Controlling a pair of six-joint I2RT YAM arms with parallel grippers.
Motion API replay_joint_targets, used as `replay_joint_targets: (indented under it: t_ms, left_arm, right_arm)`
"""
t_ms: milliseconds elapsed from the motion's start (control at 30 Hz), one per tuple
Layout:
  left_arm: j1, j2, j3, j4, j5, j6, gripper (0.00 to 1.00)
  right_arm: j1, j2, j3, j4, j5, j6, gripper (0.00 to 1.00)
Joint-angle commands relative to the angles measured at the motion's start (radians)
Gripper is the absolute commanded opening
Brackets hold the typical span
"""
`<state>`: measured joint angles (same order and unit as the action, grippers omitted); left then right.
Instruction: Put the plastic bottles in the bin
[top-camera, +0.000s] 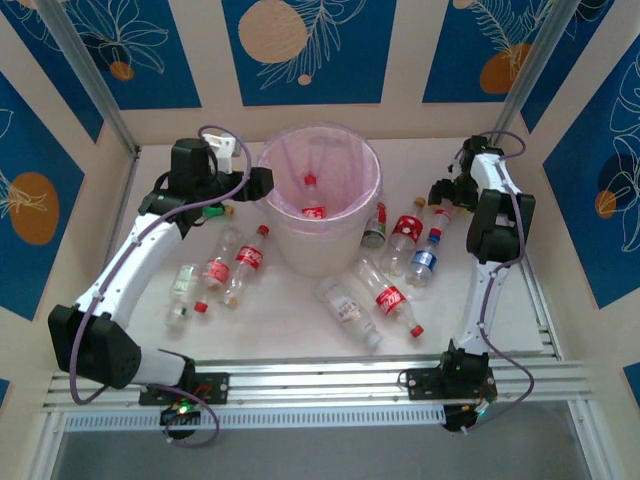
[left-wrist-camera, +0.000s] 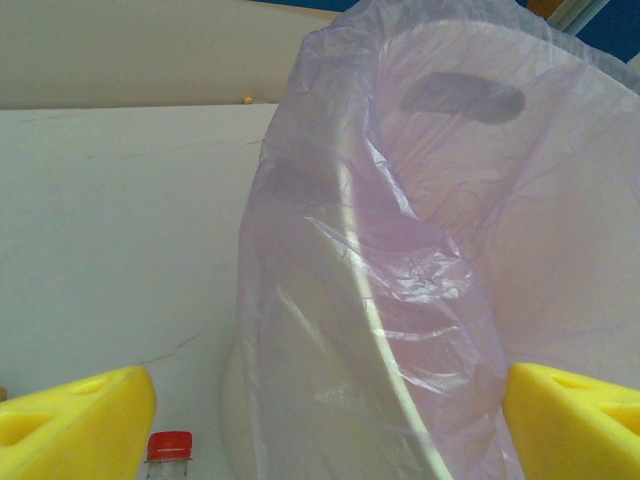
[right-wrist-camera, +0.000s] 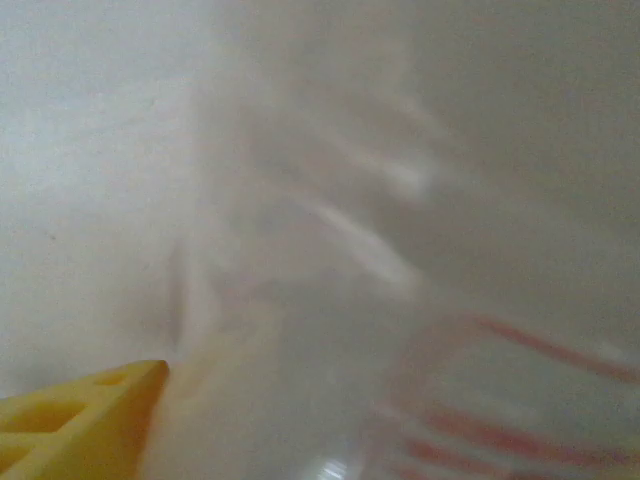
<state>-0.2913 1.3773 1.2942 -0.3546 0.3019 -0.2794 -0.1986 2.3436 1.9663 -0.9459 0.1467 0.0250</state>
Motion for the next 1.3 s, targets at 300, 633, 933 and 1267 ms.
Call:
replay_joint_targets:
  t_ms: [300, 633, 933, 1267]
  left_arm:
    - [-0.001, 0.012, -0.027, -0.123, -0.067, 0.064, 0.89]
    - [-0.002, 0.011, -0.029, -0.117, -0.044, 0.052, 0.89]
    - [-0.002, 0.012, -0.031, -0.112, -0.035, 0.048, 0.89]
    - [-0.003, 0.008, -0.033, -0.108, -0.027, 0.048, 0.89]
  right_arm:
    - [-0.016, -0.109, -0.039, 0.000, 0.005, 0.097, 0.49]
    - [-0.001, -0.328, -0.029, -0.005, -0.022, 0.129, 0.47]
    - [0.099, -0.623, 0.082, 0.075, -0.250, 0.258, 0.44]
    - [0.481, -0.649, 0.263, 0.064, -0.275, 0.183, 0.43]
